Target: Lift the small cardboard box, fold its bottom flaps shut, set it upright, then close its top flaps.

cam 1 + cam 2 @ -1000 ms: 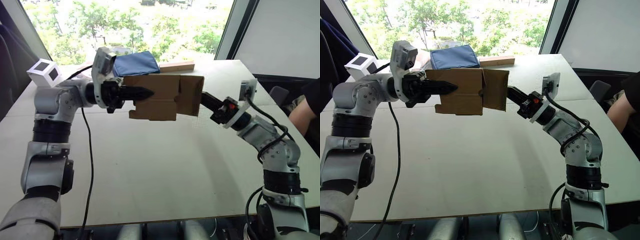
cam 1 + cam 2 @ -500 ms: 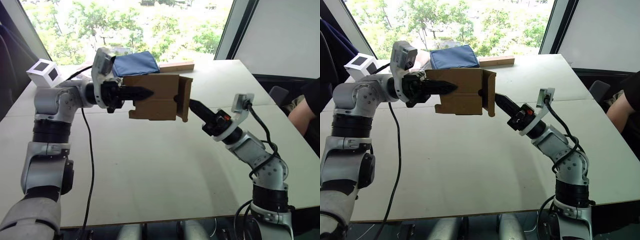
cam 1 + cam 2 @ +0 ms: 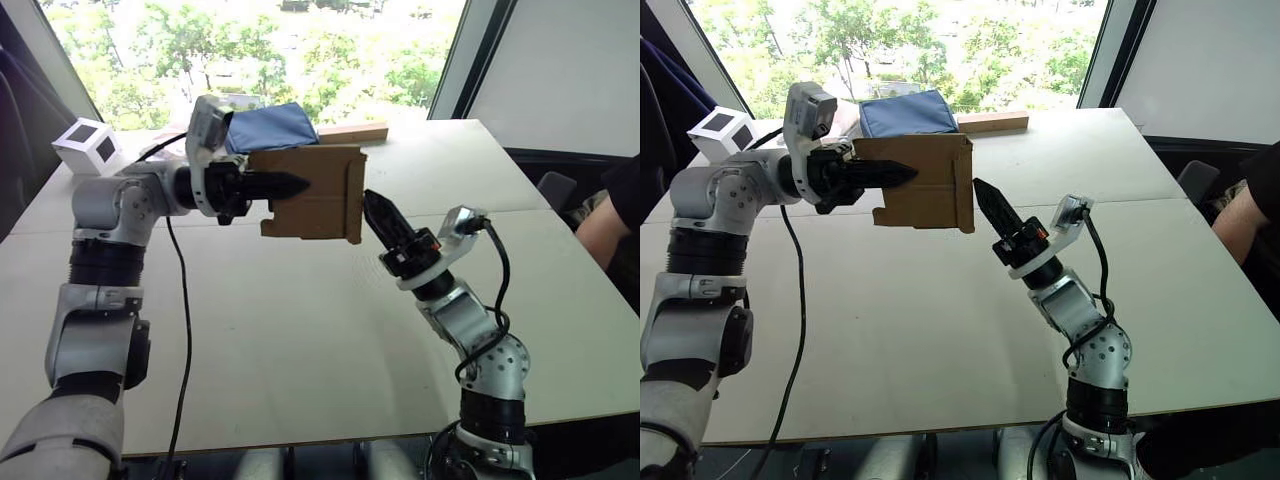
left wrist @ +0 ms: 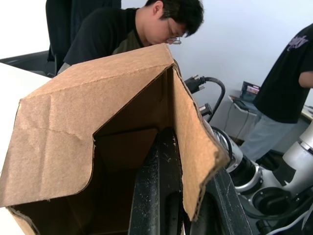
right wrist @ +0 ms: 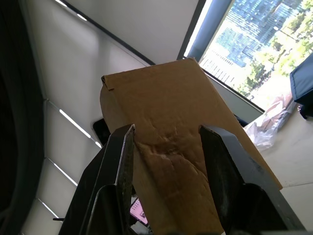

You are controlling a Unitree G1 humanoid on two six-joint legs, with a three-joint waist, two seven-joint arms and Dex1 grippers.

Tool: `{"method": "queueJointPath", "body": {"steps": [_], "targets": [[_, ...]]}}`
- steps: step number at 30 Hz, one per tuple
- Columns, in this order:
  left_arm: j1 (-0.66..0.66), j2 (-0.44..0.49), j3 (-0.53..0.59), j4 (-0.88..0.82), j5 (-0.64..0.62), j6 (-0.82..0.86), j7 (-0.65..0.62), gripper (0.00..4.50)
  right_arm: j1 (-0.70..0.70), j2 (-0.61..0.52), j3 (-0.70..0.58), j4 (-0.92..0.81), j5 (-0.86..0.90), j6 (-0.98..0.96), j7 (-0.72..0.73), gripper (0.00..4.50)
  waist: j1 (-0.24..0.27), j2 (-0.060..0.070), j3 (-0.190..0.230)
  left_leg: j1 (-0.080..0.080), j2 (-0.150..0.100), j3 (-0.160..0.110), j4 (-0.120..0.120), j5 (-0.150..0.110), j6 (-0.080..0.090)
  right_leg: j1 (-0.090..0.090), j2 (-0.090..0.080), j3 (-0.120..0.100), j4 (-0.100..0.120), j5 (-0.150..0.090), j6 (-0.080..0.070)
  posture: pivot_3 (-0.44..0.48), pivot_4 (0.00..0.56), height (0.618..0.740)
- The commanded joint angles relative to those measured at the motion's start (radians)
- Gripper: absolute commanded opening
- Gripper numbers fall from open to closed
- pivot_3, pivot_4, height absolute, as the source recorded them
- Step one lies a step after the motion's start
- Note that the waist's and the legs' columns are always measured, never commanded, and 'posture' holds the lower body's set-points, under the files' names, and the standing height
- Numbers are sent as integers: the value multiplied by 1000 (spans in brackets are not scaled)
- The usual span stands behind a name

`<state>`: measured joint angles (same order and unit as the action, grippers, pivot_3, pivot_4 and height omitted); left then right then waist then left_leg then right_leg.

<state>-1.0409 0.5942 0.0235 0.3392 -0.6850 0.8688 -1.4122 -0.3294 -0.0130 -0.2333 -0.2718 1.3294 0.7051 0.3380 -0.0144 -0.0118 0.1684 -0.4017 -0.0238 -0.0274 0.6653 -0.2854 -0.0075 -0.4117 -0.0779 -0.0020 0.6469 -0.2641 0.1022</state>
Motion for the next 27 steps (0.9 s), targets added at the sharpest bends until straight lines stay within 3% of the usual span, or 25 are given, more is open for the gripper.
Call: {"method": "queueJointPath", "body": {"steps": [1, 9, 12, 16, 22, 27], "targets": [[-16, 7, 36, -7, -19, 1, 5, 0, 5, 12, 5, -41, 24, -28, -8, 2143, 0, 0, 0, 0, 0, 0, 0, 0, 0, 0, 0, 0, 0, 0, 0, 0, 150, 737], [-18, 8, 35, -3, -18, 0, 6, 0, 37, -22, -15, -36, -2, -67, -3, 2143, -1, 0, 0, 0, 0, 0, 0, 0, 0, 0, 0, 0, 0, 0, 0, 0, 150, 737], [-19, 5, 33, -2, -18, -1, 7, 0, 47, -37, -23, -37, 8, -72, 4, 2826, -1, 0, 0, 0, 0, 0, 0, 0, 0, 0, 0, 0, 0, 0, 0, 0, 150, 737], [-20, 2, 31, 3, -17, -4, 7, 0, 47, -41, -28, -28, 13, -83, 2, 4313, -2, 0, 0, 0, 0, 0, 0, 0, 0, 0, 0, 0, 0, 0, 0, 0, 150, 737], [-22, 1, 30, 6, -15, -5, 6, 0, 51, -32, -22, -23, 13, -92, 5, 4313, -1, 0, 0, 0, 0, 0, 0, 0, 0, 0, 0, 0, 0, 0, 0, 0, 150, 737], [-25, 2, 30, 8, -14, -6, 6, 0, 52, -18, -21, -18, 12, -105, 2, 2982, -1, 0, 0, 0, 0, 0, 0, 0, 0, 0, 0, 0, 0, 0, 0, 0, 150, 737]]}}
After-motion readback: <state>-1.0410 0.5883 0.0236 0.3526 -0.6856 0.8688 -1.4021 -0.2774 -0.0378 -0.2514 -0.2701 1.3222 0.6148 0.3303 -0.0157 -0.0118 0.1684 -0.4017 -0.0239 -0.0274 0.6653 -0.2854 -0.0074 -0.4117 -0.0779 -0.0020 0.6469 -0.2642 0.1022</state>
